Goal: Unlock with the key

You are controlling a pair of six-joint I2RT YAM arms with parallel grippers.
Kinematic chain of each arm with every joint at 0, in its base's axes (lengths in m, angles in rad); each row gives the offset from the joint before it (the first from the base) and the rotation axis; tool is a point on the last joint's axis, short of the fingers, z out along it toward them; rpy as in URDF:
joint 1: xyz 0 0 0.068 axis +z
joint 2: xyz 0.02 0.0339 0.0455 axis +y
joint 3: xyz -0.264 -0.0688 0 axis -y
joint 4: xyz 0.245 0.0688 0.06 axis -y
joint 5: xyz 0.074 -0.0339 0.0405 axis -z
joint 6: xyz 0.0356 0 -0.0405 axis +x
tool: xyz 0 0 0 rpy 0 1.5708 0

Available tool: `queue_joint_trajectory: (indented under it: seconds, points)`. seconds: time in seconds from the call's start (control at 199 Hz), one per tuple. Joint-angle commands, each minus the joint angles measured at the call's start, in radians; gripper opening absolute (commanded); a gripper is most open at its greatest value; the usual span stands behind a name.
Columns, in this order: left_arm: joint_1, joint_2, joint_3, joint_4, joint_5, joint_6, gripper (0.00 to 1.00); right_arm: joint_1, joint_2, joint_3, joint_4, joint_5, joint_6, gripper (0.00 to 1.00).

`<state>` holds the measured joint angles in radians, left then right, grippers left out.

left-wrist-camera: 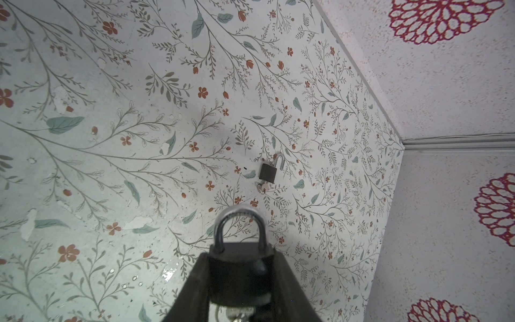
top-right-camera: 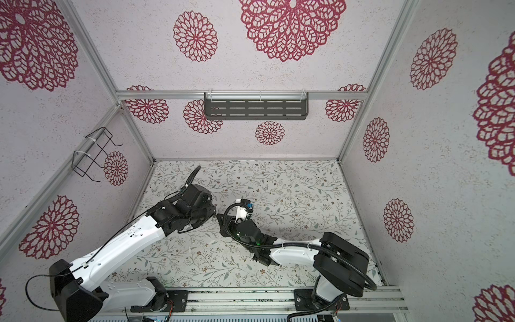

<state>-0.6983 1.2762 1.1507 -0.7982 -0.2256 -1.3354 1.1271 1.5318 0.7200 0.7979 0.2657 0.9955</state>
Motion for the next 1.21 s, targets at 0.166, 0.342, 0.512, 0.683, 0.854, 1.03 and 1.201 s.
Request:
queue_joint_trajectory:
  seconds: [0.166, 0.342, 0.512, 0.683, 0.854, 1.03, 1.201]
  points:
    - [0.008, -0.013, 0.011, 0.057, 0.022, 0.002, 0.0, 0.016, -0.01, 0.023, 0.03, -0.02, -0.012, 0.17]
    - [0.008, -0.014, 0.012, 0.054, 0.021, 0.0, 0.0, 0.014, 0.001, 0.035, 0.026, -0.028, -0.012, 0.18]
    - [0.01, -0.014, 0.013, 0.053, 0.02, 0.001, 0.0, 0.016, 0.013, 0.056, 0.024, -0.049, -0.014, 0.18]
    - [0.01, -0.014, 0.015, 0.058, 0.022, 0.001, 0.0, 0.016, 0.014, 0.054, 0.024, -0.046, -0.014, 0.18]
    - [0.014, -0.005, 0.015, 0.059, 0.027, 0.004, 0.0, 0.017, 0.027, 0.071, 0.033, -0.069, -0.017, 0.18]
    - [0.014, -0.009, 0.015, 0.067, 0.03, 0.002, 0.0, 0.014, 0.017, 0.054, 0.015, -0.037, 0.003, 0.15]
    - [0.015, -0.011, 0.011, 0.065, 0.031, 0.004, 0.0, 0.013, -0.005, 0.052, -0.011, -0.013, -0.012, 0.14]
